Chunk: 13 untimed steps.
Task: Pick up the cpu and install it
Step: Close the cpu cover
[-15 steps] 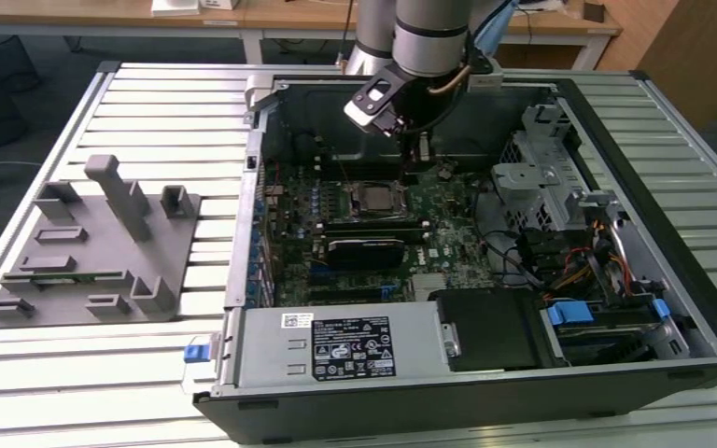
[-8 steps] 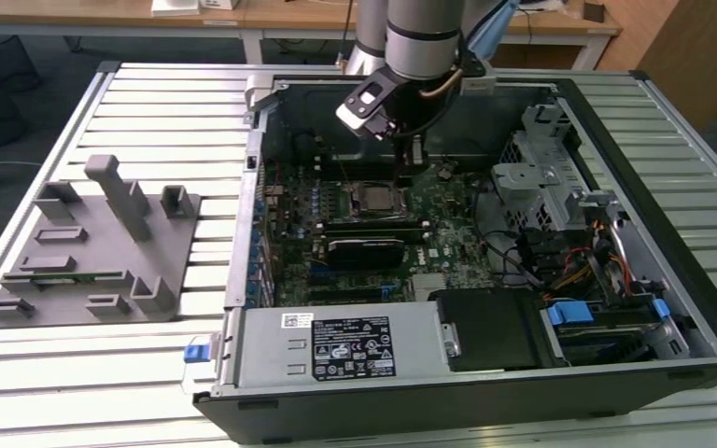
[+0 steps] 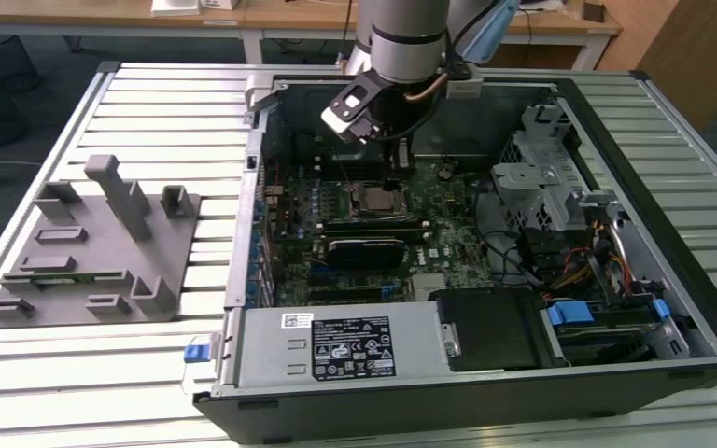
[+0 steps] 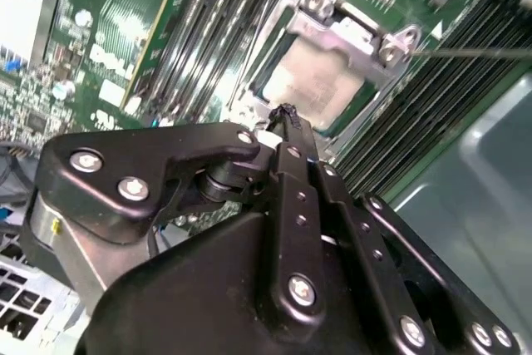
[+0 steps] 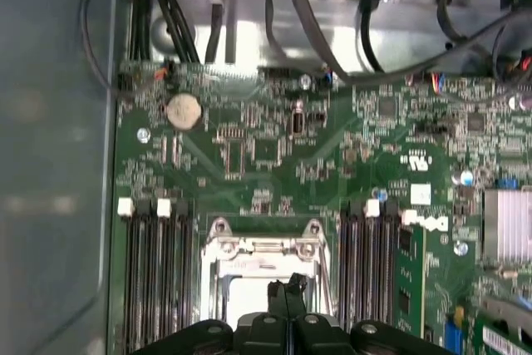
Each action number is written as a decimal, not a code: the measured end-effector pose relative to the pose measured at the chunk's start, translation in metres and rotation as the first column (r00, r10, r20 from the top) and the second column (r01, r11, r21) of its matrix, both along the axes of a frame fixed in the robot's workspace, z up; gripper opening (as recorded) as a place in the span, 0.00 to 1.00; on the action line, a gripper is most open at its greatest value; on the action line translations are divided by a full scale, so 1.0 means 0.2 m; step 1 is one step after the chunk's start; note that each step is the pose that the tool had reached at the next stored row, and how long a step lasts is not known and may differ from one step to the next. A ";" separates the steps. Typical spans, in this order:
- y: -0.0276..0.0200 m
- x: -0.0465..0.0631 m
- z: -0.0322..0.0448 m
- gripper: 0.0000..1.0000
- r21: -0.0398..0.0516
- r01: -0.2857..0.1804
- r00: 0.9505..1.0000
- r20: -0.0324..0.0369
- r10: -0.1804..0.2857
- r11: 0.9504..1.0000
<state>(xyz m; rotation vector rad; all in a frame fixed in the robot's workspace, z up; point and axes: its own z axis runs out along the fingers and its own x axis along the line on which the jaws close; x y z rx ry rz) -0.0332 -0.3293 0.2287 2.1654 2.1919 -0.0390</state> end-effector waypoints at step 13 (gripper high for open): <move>0.000 -0.02 -0.001 0.11 0.000 -0.026 1.000 0.000 0.026 1.000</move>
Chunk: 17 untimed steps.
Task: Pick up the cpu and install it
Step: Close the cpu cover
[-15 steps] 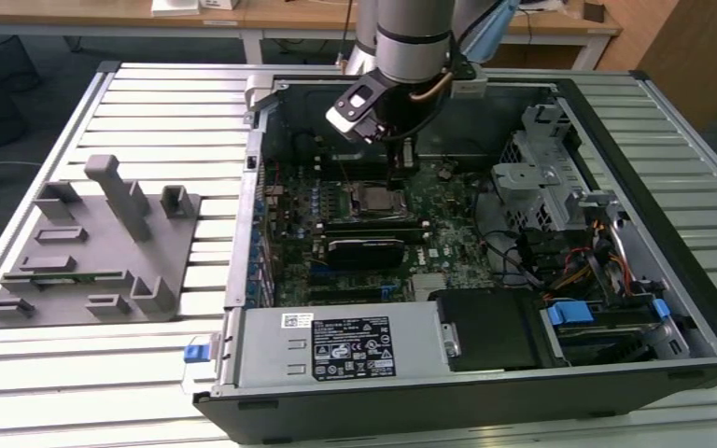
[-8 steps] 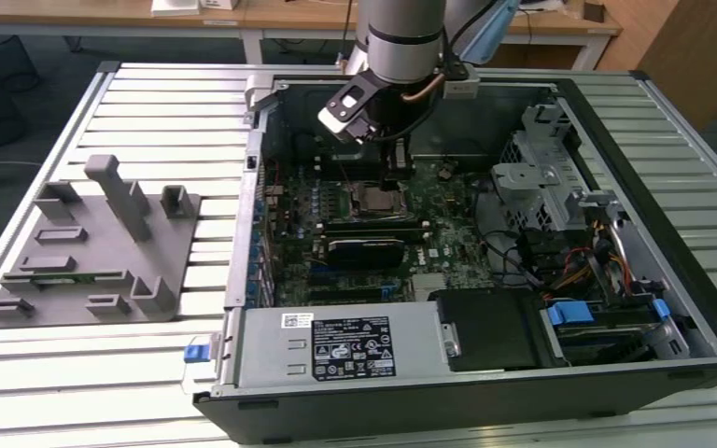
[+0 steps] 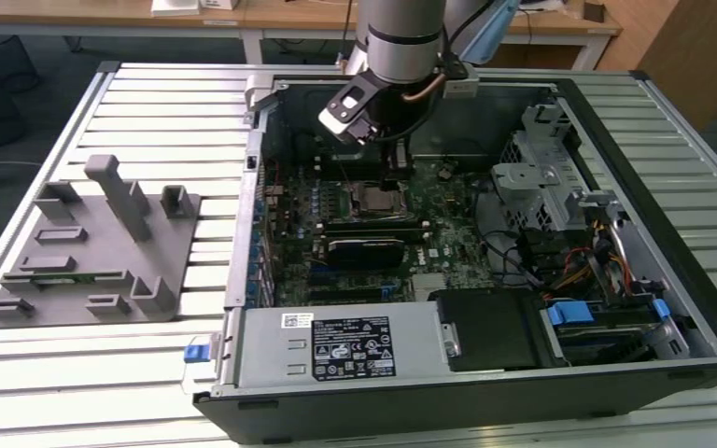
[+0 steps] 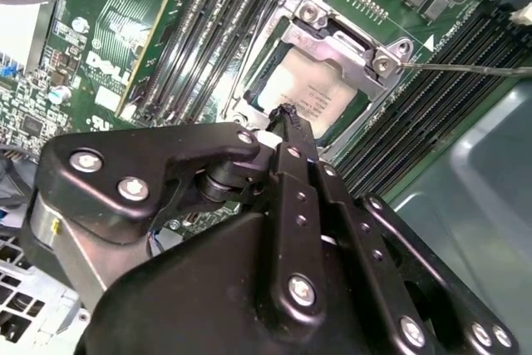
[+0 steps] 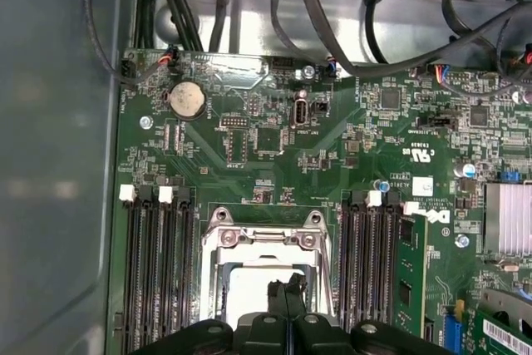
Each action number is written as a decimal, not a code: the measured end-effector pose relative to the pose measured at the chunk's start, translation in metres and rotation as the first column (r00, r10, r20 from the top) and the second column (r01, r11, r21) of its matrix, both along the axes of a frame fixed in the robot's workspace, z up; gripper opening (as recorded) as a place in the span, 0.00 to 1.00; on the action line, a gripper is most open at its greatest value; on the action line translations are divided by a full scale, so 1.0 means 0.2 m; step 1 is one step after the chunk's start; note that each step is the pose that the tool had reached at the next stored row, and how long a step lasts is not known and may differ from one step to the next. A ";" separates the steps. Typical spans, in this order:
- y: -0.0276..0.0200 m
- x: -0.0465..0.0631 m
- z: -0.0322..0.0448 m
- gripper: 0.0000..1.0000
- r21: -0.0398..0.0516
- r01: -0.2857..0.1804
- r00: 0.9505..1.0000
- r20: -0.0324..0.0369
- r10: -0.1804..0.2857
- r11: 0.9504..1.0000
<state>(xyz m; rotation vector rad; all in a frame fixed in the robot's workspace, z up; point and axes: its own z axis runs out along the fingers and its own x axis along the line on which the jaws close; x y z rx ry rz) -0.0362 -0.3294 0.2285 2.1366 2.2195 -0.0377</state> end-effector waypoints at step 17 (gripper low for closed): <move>0.000 0.00 0.000 0.11 -0.002 -0.168 0.986 0.000 0.168 0.986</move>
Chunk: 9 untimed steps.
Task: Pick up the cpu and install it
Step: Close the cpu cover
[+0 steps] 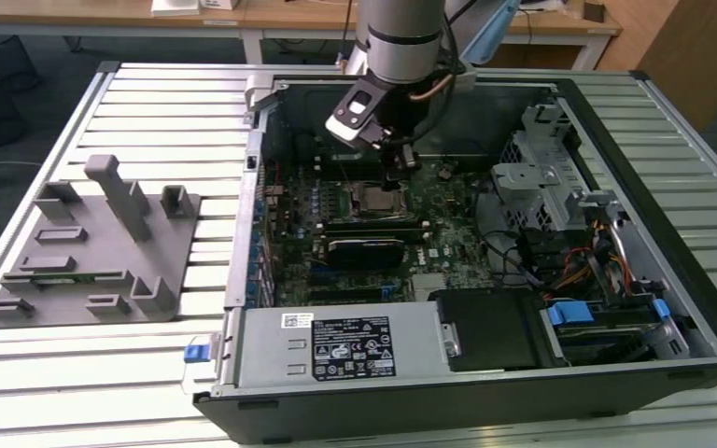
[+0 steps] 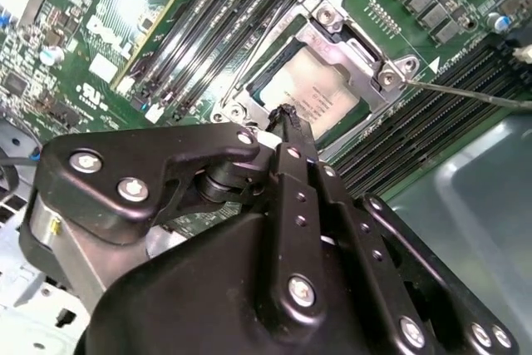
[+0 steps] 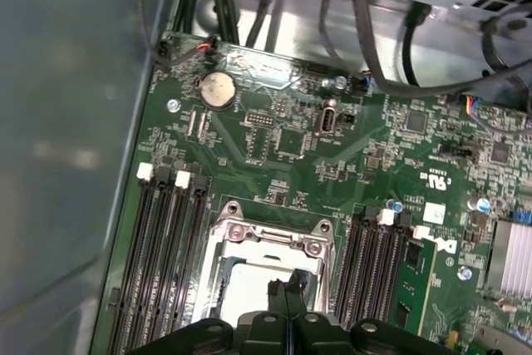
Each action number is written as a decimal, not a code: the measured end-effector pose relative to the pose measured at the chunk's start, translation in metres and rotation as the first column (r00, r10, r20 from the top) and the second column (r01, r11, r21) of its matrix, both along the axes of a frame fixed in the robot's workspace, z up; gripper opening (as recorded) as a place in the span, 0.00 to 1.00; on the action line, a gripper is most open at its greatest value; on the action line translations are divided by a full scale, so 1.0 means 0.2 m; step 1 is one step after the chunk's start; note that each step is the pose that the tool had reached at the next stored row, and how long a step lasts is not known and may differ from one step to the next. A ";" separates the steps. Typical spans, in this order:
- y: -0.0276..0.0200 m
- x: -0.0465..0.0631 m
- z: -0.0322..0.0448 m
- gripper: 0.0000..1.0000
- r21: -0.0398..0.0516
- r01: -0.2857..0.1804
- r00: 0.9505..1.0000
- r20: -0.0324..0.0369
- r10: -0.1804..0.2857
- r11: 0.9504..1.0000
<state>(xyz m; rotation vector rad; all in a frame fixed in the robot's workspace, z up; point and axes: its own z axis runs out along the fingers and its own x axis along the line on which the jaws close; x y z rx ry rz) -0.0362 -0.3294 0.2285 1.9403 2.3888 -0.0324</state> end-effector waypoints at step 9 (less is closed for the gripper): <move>0.000 0.00 0.000 0.11 -0.004 -0.101 0.995 0.000 0.101 0.995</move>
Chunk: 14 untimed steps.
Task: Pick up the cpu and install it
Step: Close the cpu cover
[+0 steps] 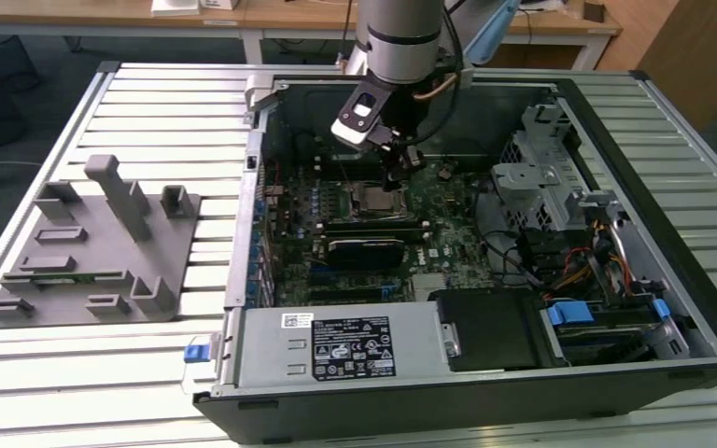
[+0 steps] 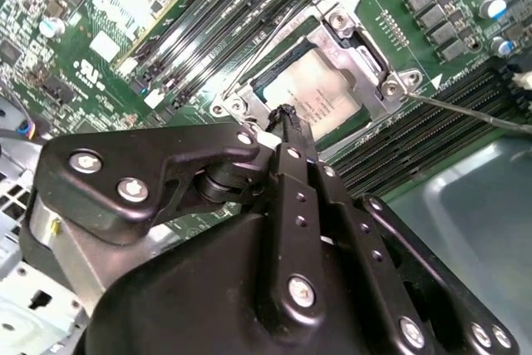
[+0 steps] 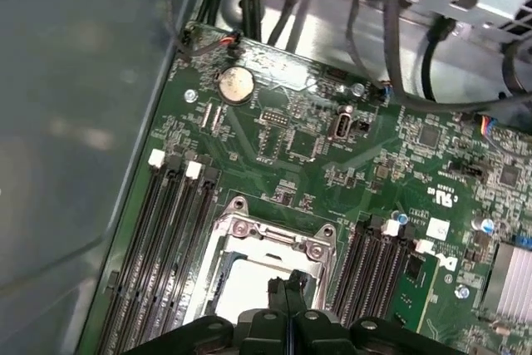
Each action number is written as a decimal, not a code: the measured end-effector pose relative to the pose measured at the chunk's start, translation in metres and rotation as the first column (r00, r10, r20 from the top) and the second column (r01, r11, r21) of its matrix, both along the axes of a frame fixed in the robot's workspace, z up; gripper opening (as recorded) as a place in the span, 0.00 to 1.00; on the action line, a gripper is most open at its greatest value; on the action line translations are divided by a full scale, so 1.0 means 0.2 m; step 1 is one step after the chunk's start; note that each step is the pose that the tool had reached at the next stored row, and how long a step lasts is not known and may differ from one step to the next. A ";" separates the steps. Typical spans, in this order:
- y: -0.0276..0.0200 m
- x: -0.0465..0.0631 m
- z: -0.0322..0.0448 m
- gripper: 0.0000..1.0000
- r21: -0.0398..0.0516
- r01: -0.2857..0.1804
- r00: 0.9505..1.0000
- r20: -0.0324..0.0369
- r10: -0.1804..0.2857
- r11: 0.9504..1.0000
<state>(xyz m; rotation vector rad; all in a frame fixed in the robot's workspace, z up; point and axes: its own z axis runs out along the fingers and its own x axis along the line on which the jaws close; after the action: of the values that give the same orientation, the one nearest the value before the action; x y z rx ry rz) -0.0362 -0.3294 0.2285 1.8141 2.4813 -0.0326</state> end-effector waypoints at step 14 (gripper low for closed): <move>0.000 0.00 0.000 0.11 -0.009 -0.163 0.987 -0.001 0.163 0.987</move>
<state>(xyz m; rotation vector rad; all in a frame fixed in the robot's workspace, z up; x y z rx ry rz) -0.0362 -0.3294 0.2285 1.6007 2.6162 -0.0346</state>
